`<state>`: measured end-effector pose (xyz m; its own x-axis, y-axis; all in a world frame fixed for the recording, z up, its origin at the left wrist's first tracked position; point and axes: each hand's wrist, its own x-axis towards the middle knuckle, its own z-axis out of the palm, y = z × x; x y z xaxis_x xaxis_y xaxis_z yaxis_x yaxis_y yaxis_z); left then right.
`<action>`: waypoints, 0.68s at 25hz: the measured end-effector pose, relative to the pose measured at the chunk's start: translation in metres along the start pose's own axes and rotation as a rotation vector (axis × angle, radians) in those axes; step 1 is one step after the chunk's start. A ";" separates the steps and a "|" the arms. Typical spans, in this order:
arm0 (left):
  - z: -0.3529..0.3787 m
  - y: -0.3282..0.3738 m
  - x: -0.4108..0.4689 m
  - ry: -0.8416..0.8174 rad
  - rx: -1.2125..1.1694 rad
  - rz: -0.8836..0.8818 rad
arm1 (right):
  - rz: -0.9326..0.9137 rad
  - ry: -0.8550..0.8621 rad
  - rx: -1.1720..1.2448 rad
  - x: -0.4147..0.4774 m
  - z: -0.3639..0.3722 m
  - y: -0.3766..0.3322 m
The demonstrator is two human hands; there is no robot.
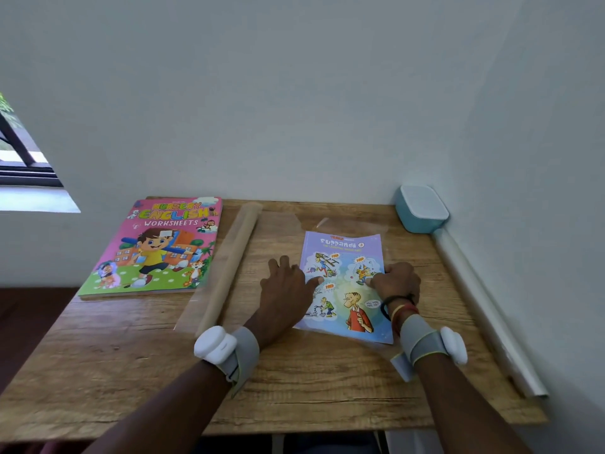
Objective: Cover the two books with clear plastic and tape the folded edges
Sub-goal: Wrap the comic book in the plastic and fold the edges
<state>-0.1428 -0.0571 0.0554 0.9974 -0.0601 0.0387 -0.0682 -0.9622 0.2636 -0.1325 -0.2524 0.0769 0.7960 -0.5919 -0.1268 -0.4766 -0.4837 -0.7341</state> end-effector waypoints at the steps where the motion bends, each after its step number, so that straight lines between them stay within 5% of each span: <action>1: 0.000 -0.002 -0.002 -0.013 0.000 0.002 | -0.006 0.015 -0.002 0.001 0.000 0.002; 12: -0.011 -0.012 0.000 -0.104 -0.172 -0.036 | -0.191 0.012 -0.171 0.014 0.019 0.020; 17: -0.030 -0.054 -0.001 0.342 0.042 -0.024 | -0.275 0.226 -0.067 -0.006 0.015 0.009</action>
<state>-0.1404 0.0022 0.0698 0.9332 0.0482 0.3562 -0.0371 -0.9728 0.2289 -0.1361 -0.2436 0.0609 0.7988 -0.5579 0.2251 -0.2856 -0.6810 -0.6742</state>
